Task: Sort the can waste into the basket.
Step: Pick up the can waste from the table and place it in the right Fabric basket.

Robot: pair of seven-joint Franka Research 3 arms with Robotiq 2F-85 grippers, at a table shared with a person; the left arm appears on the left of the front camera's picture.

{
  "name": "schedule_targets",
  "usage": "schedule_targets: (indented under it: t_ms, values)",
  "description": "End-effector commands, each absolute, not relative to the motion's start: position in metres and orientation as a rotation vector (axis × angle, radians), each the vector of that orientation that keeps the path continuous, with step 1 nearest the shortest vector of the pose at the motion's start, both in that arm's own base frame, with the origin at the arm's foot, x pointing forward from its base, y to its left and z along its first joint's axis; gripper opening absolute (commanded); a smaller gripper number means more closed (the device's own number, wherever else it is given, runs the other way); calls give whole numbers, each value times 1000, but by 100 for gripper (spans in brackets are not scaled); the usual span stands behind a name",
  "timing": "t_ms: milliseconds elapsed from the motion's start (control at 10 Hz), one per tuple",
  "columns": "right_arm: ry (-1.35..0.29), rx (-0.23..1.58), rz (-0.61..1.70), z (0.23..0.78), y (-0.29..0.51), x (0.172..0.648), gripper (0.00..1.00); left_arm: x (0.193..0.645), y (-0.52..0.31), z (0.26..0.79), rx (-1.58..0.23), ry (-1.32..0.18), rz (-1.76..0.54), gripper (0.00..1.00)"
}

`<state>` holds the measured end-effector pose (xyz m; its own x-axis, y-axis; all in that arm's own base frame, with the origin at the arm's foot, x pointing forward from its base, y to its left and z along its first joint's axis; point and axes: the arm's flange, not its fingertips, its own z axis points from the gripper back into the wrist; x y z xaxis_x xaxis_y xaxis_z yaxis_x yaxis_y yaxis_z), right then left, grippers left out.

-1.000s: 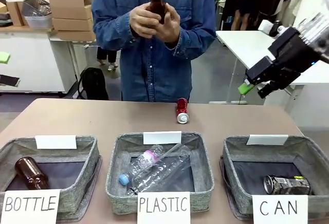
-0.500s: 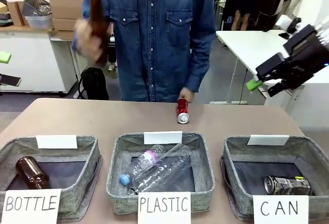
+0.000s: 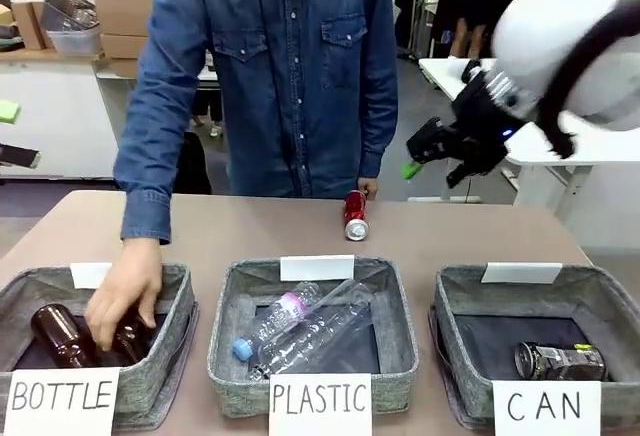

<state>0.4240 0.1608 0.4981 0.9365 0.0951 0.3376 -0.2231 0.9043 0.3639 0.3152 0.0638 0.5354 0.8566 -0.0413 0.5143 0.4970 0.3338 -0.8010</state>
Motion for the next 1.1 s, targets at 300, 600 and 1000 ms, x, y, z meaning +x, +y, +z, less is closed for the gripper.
schedule_targets:
  t_ms: [300, 600, 1000]
  values:
    - [-341, 378, 110, 431, 216, 572, 100, 314, 65, 537, -1191, -450, -385, 100]
    - [-305, 408, 126, 429, 207, 551, 100, 314, 65, 537, -1191, -450, -385, 100]
    - [-243, 382, 123, 392, 228, 610, 100, 314, 65, 537, -1191, -450, -385, 100]
